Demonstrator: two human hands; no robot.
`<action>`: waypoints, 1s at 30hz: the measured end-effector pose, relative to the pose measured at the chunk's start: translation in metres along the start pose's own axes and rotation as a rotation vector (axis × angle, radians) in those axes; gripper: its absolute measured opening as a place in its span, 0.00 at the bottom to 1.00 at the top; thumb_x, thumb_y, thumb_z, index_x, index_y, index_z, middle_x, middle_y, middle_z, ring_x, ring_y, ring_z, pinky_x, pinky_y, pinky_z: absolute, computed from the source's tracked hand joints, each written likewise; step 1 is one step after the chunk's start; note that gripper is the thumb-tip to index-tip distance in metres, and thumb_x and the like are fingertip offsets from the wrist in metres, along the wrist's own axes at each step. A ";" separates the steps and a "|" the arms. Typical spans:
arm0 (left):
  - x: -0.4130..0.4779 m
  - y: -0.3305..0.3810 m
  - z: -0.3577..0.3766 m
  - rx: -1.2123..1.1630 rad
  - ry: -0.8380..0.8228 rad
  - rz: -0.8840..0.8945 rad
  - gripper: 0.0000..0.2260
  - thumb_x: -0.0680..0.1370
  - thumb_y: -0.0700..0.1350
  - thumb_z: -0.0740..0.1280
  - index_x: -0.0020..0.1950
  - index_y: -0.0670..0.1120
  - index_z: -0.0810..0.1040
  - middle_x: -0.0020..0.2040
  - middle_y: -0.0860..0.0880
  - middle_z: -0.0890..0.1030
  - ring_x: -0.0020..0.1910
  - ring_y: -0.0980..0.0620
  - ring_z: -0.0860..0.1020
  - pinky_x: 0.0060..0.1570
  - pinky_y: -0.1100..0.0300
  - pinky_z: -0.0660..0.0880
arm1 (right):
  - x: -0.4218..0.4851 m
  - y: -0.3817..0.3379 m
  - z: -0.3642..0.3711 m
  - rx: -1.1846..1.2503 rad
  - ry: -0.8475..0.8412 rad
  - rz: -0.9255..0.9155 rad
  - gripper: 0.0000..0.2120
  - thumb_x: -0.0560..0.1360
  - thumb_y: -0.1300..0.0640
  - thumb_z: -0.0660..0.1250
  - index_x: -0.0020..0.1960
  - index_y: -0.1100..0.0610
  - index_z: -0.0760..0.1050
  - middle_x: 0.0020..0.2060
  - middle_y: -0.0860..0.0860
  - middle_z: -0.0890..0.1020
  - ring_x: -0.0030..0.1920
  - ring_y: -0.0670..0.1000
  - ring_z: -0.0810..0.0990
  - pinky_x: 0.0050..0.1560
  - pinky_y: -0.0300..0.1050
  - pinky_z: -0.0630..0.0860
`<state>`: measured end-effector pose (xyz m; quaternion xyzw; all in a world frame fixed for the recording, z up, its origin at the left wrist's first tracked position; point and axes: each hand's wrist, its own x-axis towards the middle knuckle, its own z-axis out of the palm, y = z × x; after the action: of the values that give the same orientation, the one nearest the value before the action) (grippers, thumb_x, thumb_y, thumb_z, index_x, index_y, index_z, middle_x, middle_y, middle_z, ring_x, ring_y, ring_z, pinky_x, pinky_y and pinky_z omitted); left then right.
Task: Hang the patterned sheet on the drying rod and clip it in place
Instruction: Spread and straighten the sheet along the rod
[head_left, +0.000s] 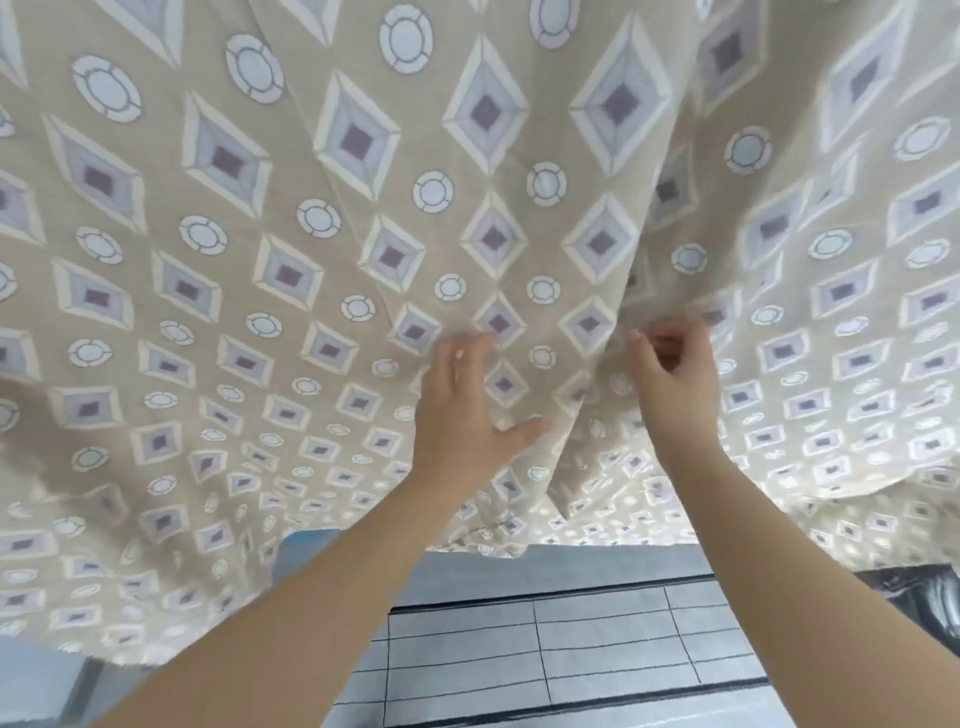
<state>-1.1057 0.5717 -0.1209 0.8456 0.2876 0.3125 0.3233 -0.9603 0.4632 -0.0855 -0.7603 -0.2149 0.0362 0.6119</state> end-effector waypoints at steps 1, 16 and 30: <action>0.002 0.012 0.012 0.043 0.052 0.004 0.41 0.61 0.62 0.72 0.68 0.51 0.61 0.67 0.45 0.65 0.65 0.45 0.66 0.60 0.51 0.69 | 0.004 0.006 -0.009 -0.017 0.027 0.011 0.09 0.73 0.53 0.68 0.49 0.53 0.70 0.39 0.44 0.74 0.39 0.42 0.74 0.44 0.39 0.69; 0.044 0.055 0.035 0.157 0.252 -0.335 0.07 0.77 0.47 0.65 0.45 0.46 0.69 0.33 0.53 0.71 0.40 0.43 0.74 0.39 0.56 0.68 | 0.055 -0.009 -0.039 -0.371 -0.054 -0.152 0.07 0.76 0.52 0.63 0.42 0.55 0.68 0.35 0.49 0.75 0.39 0.53 0.72 0.30 0.38 0.61; 0.018 0.022 0.020 0.296 0.028 -0.392 0.17 0.74 0.48 0.70 0.54 0.36 0.75 0.44 0.37 0.81 0.49 0.38 0.78 0.44 0.54 0.71 | 0.056 0.034 -0.065 -0.452 -0.202 -0.174 0.10 0.75 0.58 0.63 0.38 0.61 0.66 0.29 0.55 0.71 0.34 0.54 0.67 0.30 0.40 0.60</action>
<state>-1.0742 0.5628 -0.1108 0.8075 0.4931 0.2099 0.2465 -0.8796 0.4187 -0.0894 -0.8488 -0.3422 0.0105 0.4029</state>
